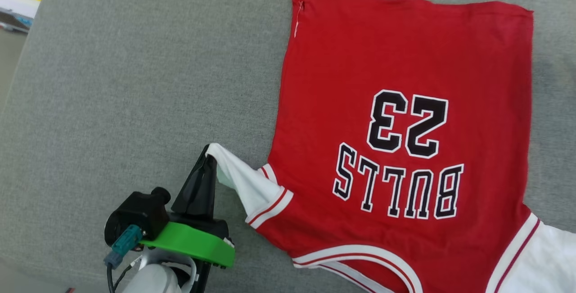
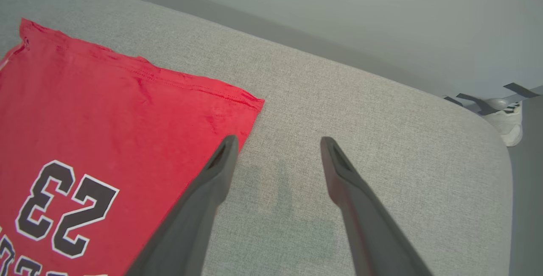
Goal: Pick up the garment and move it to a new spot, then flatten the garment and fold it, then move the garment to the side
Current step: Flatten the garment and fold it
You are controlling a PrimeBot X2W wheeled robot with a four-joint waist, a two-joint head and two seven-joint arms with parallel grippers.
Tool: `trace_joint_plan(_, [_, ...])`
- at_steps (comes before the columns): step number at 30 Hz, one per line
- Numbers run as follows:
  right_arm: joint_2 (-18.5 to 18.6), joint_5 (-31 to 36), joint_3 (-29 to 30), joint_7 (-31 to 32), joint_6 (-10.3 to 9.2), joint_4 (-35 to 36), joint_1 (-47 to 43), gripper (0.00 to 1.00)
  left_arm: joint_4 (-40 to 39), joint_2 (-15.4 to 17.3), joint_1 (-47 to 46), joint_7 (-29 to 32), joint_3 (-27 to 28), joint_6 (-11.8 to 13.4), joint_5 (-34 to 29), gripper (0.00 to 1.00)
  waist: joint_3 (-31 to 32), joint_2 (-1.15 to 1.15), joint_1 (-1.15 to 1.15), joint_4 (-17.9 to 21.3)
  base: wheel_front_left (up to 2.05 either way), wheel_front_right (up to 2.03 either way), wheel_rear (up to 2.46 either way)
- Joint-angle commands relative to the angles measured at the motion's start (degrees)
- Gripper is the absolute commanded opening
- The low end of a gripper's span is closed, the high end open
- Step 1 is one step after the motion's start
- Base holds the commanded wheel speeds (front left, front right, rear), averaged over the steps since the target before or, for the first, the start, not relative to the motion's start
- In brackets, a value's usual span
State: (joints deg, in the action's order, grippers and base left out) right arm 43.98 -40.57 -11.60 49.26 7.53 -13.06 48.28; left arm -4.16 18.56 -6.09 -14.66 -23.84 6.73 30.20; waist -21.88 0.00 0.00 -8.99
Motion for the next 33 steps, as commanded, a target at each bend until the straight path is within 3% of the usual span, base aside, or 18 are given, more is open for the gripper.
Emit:
trace_joint_plan(1, [-0.49, -0.59, -0.58, 2.62, -0.04, -1.50, 2.81, 1.00, -0.11, -0.85, -1.37, -0.34, 0.35, -0.62, -0.67, 0.00, -6.01, 0.00, 0.00, -4.12, 0.00, 0.00, 0.00])
trace_joint_plan(6, [-2.68, 2.46, -3.00, 10.05, -0.04, -8.96, 11.61, 1.00, -0.17, -3.77, -3.30, -0.34, 1.40, -2.72, -3.49, 0.00, -10.52, 0.00, 0.00, -6.29, 0.00, 0.00, 0.00])
trace_joint_plan(11, [-4.00, 4.53, -3.47, 9.10, -0.04, -13.31, 12.63, 1.00, -0.04, -5.72, -4.14, -0.34, 2.07, -4.14, -5.07, 0.00, -12.91, 0.00, 0.00, -7.52, 0.00, 0.00, 0.00])
trace_joint_plan(20, [-4.28, 2.66, -6.24, 7.55, -0.04, -17.85, 5.67, 1.00, 2.36, -8.21, -4.55, -0.34, 4.12, -6.47, -7.18, 0.00, -13.00, 0.00, 0.00, -7.87, 0.00, 0.00, 0.00])
trace_joint_plan(21, [-4.04, 2.59, -6.37, 7.05, -0.04, -17.81, 5.46, 0.12, 2.59, -8.36, -4.49, -0.34, 4.32, -6.69, -7.32, 0.00, -12.78, 0.00, 0.00, -7.82, 0.00, 0.00, 0.00])
trace_joint_plan(22, [-3.76, 2.57, -6.48, 6.19, -0.04, -17.72, 5.40, 0.00, 2.88, -8.53, -4.39, -0.34, 4.61, -6.95, -7.46, 0.00, -12.43, 0.00, 0.00, -7.72, 0.00, 0.00, 0.00])
trace_joint_plan(33, [-1.83, 0.02, -10.10, -6.12, -0.04, -14.08, 6.18, 0.00, 5.88, -8.52, -1.07, -0.34, 7.14, -8.26, -8.51, 0.00, -3.97, 0.00, 0.00, -4.79, 0.00, 0.00, 0.00])
